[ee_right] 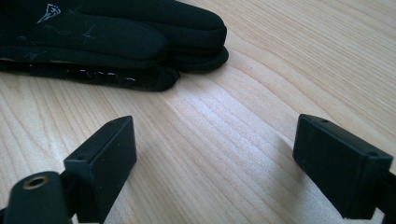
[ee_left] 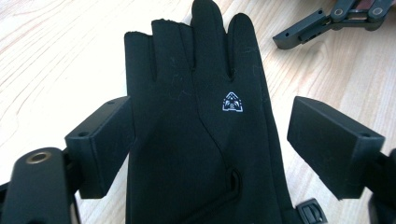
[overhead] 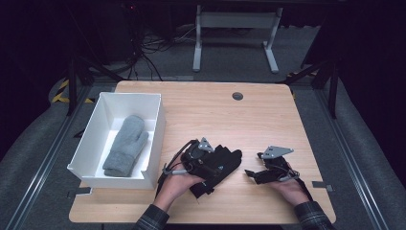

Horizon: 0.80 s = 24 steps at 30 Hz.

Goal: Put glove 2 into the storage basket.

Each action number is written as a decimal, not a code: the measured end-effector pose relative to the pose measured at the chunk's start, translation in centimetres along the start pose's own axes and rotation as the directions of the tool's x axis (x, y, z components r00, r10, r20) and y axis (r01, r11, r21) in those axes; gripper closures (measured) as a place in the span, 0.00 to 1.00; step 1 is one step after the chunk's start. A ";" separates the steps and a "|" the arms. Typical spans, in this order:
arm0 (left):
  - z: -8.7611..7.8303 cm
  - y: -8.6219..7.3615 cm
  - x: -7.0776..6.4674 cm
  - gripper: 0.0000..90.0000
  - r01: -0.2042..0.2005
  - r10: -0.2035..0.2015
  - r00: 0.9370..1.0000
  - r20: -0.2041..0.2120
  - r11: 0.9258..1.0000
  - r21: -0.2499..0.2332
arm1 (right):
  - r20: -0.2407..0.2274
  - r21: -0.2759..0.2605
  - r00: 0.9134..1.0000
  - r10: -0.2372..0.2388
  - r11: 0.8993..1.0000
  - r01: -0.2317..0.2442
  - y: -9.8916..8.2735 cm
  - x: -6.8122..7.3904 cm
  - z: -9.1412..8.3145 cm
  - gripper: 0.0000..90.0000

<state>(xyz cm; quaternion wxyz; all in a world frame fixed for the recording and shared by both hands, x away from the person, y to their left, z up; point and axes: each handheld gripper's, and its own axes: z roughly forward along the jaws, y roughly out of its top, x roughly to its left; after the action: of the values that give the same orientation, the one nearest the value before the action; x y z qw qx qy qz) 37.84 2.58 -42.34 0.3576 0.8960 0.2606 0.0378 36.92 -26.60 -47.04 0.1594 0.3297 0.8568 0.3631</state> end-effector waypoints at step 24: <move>3.1 -1.0 1.0 0.20 0.016 -0.011 0.999 -0.043 0.993 0.117 | 0.009 0.000 1.000 0.008 1.000 -0.008 0.0 0.0 0.0 0.15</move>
<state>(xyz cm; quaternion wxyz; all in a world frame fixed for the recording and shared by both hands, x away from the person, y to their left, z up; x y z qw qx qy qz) 38.99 1.78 -45.43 0.2989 0.9127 0.2758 0.0388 36.92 -26.62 -47.04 0.1616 0.3347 0.8548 0.3621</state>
